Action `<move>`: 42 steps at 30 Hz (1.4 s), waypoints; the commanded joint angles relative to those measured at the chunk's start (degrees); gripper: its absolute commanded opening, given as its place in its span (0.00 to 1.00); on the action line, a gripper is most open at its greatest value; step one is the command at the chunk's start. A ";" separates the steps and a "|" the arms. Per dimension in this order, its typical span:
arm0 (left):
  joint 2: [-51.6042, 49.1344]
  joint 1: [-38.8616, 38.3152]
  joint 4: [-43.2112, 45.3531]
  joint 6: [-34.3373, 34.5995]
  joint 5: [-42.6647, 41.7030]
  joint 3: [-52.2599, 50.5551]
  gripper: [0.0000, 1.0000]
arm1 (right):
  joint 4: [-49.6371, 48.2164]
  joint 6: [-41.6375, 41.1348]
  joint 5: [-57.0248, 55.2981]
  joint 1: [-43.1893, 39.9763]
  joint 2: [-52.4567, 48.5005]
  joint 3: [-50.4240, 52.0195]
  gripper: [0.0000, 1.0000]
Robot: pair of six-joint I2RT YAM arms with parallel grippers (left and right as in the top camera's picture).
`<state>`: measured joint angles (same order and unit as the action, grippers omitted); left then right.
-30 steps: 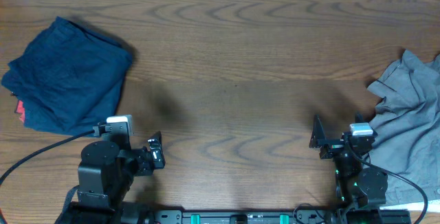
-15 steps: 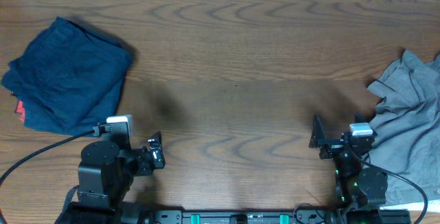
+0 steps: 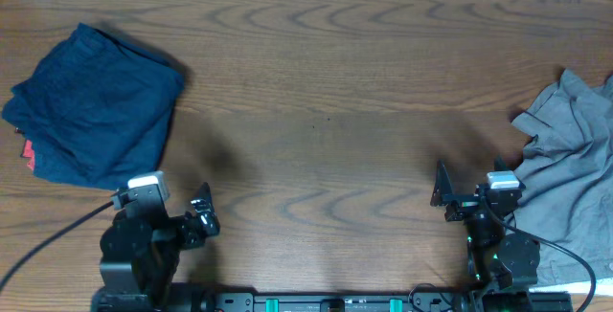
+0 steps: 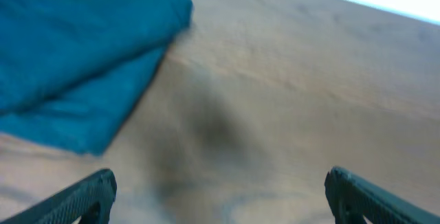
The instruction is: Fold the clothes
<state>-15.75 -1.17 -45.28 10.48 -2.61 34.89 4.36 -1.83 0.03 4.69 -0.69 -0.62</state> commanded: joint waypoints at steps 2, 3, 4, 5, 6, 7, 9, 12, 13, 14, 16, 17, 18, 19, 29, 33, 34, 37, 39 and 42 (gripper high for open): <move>7.23 1.81 9.68 -3.65 -2.49 -10.80 0.98 | -0.11 1.25 0.20 0.85 0.37 0.31 0.99; 8.66 1.79 12.41 -4.17 -3.02 -13.20 0.98 | -0.11 1.25 0.20 0.85 0.37 0.31 0.99; 9.94 1.79 15.17 -4.31 -3.41 -15.52 0.98 | -0.11 1.25 0.20 0.85 0.37 0.31 0.99; 11.15 1.79 18.12 -4.28 -3.65 -17.86 0.98 | -0.11 1.25 0.20 0.85 0.37 0.31 0.99; 12.24 1.79 21.18 -4.28 -4.07 -20.17 0.98 | -0.11 1.25 0.20 0.85 0.37 0.31 0.99; 13.29 1.79 24.90 -4.26 -4.31 -22.73 0.98 | -0.11 1.25 0.20 0.85 0.37 0.31 0.99; 14.53 1.79 31.91 -4.26 -4.46 -26.77 0.98 | -0.11 1.25 0.20 0.85 0.37 0.31 0.99; 15.50 1.79 42.14 -4.35 -4.42 -32.04 0.98 | -0.11 1.25 0.20 0.85 0.37 0.31 0.99; 15.65 1.79 45.55 -4.55 -4.39 -33.79 0.98 | -0.11 1.25 0.20 0.85 0.37 0.31 0.99; 15.65 1.77 47.50 -4.72 -4.39 -34.84 0.98 | -0.11 1.25 0.20 0.85 0.37 0.31 0.99; 15.65 1.73 46.66 -6.21 -3.78 -34.67 0.98 | -0.11 1.25 0.20 0.85 0.37 0.31 0.99; 15.65 1.73 46.56 -7.21 -3.72 -34.67 0.98 | -0.11 1.25 0.20 0.85 0.37 0.31 0.99; 15.65 1.68 46.01 -8.20 -3.52 -34.67 0.98 | -0.11 1.25 0.20 0.85 0.37 0.31 0.99; 15.65 1.68 44.85 -8.33 -3.23 -34.67 0.98 | -0.11 1.25 0.20 0.85 0.37 0.31 0.99; 15.65 -1.60 41.72 -8.11 -3.78 -34.67 0.98 | -0.11 1.25 0.20 0.85 0.37 0.31 0.99; 15.54 -1.60 41.72 -8.09 -3.78 -34.67 0.98 | -0.11 1.25 0.20 0.85 0.37 0.31 0.99; 15.52 -1.60 41.72 -8.11 -3.78 -34.67 0.98 | -0.11 1.25 0.20 0.85 0.37 0.31 0.99; 15.52 -1.60 41.75 -8.11 -3.78 -34.67 0.98 | -0.11 1.25 0.20 0.85 0.37 0.31 0.99; 15.52 -1.60 41.72 -8.11 -3.78 -34.67 0.98 | -0.11 1.25 0.20 0.85 0.37 0.31 0.99; 15.52 -1.60 41.72 -8.11 -3.78 -34.67 0.98 | -0.11 1.25 0.20 0.85 0.37 0.31 0.99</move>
<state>-0.62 -2.52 -1.10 2.94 -5.56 0.89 4.23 -1.83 0.05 4.69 -0.69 -0.56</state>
